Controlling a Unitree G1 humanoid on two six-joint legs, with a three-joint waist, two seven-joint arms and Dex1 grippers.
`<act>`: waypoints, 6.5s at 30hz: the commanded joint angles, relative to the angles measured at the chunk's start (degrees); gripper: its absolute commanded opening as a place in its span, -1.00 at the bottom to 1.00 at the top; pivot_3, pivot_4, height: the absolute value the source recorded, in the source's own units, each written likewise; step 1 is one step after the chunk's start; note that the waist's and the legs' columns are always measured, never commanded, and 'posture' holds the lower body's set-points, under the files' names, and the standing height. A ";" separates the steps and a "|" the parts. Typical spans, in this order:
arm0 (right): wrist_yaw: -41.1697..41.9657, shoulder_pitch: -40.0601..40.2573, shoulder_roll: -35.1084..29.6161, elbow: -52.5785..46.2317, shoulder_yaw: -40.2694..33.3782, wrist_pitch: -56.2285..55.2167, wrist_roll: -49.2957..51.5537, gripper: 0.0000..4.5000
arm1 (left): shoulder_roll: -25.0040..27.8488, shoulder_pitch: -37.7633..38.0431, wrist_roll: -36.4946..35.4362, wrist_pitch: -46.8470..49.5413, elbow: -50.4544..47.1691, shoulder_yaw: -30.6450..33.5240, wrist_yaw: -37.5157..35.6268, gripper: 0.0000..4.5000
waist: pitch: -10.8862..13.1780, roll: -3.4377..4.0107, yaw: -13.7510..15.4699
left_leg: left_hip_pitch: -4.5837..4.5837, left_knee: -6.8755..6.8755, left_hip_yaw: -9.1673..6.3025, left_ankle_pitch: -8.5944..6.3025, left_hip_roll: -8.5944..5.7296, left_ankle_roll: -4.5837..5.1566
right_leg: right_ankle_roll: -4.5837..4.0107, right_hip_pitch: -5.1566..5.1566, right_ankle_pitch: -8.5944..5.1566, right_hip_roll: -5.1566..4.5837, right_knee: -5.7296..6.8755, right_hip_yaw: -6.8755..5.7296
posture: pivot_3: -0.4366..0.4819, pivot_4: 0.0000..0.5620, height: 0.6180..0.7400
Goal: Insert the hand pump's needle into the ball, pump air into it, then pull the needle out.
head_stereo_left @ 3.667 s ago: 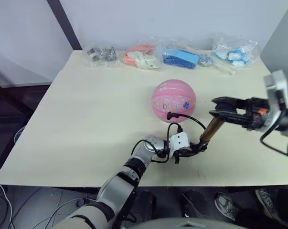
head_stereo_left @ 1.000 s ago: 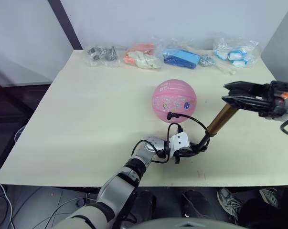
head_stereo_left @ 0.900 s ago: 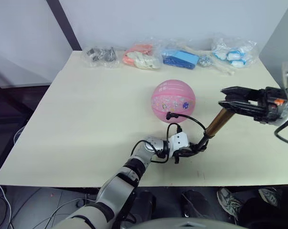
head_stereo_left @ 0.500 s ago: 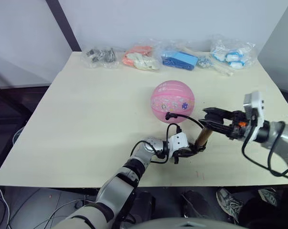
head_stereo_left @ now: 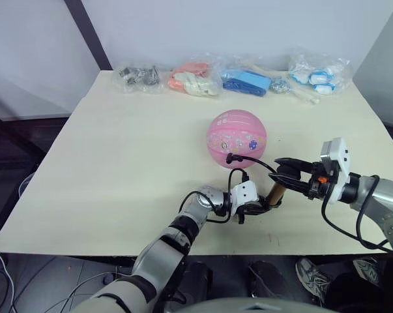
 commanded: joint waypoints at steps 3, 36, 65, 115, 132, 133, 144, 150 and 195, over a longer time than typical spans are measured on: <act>1.23 -6.63 -6.30 -4.19 -8.81 7.21 10.55 -0.22 | 0.59 1.91 1.80 2.16 2.97 -1.26 -0.53 -0.54 | 0.16 0.16 0.12 | -0.09 0.01 0.00 0.00 -0.04 0.01 | -0.01 -0.06 0.01 -0.06 -0.01 0.01 | -0.05 -0.47 1.00; 1.94 -1.27 -7.36 -3.70 -3.13 4.15 6.89 -0.22 | 0.83 2.33 1.99 1.92 3.20 -1.32 -0.05 -0.54 | 0.16 0.02 -0.03 | 0.04 0.02 0.01 0.00 0.00 0.01 | 0.12 0.05 -0.06 -0.02 0.00 -0.02 | -0.05 -0.47 1.00; 2.68 -4.46 -7.67 -4.32 -10.64 6.54 12.32 -0.22 | 0.89 2.09 1.90 1.83 3.41 -1.21 -0.43 -0.54 | 0.11 0.13 0.11 | -0.09 0.00 -0.02 0.00 -0.02 0.01 | 0.00 -0.04 0.00 -0.04 -0.03 -0.01 | -0.05 -0.47 1.00; -0.95 3.01 1.07 4.95 3.66 -3.46 -6.93 -0.22 | 1.25 1.98 0.57 2.43 0.37 -0.61 -1.60 -0.54 | 0.15 -0.18 -0.13 | 0.06 0.00 0.02 0.00 0.03 0.00 | 0.09 0.03 -0.05 0.02 -0.01 0.00 | -0.05 -0.47 1.00; -1.11 4.88 2.21 5.80 4.39 -5.98 -8.92 -0.22 | 2.39 3.07 -1.59 5.15 -4.41 0.12 -4.19 0.66 | 0.12 -0.17 -0.88 | 0.12 0.02 0.00 0.00 0.02 -0.01 | 0.09 0.12 -0.05 0.01 -0.01 0.00 | -0.05 -0.47 1.00; -1.10 4.90 2.08 5.74 4.19 -5.94 -8.86 -0.22 | 2.56 3.24 -1.88 5.38 -4.94 0.22 -4.54 0.97 | 0.13 -0.18 -0.85 | 0.12 0.02 0.00 0.00 0.01 -0.01 | 0.11 0.13 -0.06 -0.01 -0.02 0.00 | -0.05 -0.47 1.00; -0.11 3.17 -1.58 4.18 -0.62 -5.55 -7.33 -0.22 | 8.34 7.69 -8.06 12.21 -22.82 1.99 -10.08 0.99 | 0.25 -0.08 -1.12 | 0.07 0.02 -0.01 0.00 0.03 0.00 | 0.01 0.09 -0.01 0.00 -0.02 0.00 | -0.05 -0.47 1.00; 1.65 1.65 -5.62 3.27 -5.08 -5.09 -5.92 -0.22 | 15.35 12.09 -14.11 20.69 -41.19 3.27 -14.62 0.99 | 0.61 0.18 -0.04 | -0.09 0.03 -0.01 0.00 -0.02 0.00 | -0.01 -0.05 0.01 -0.06 -0.03 0.04 | -0.05 -0.47 1.00; 4.81 2.25 -5.81 27.13 4.87 -63.37 -44.70 -0.22 | 37.21 19.24 -34.66 41.28 -76.58 12.91 -13.71 0.99 | 1.58 0.74 -0.09 | -0.91 0.12 0.42 0.21 0.04 -0.35 | -0.11 -1.08 0.07 0.02 0.20 0.41 | -0.05 -0.47 1.00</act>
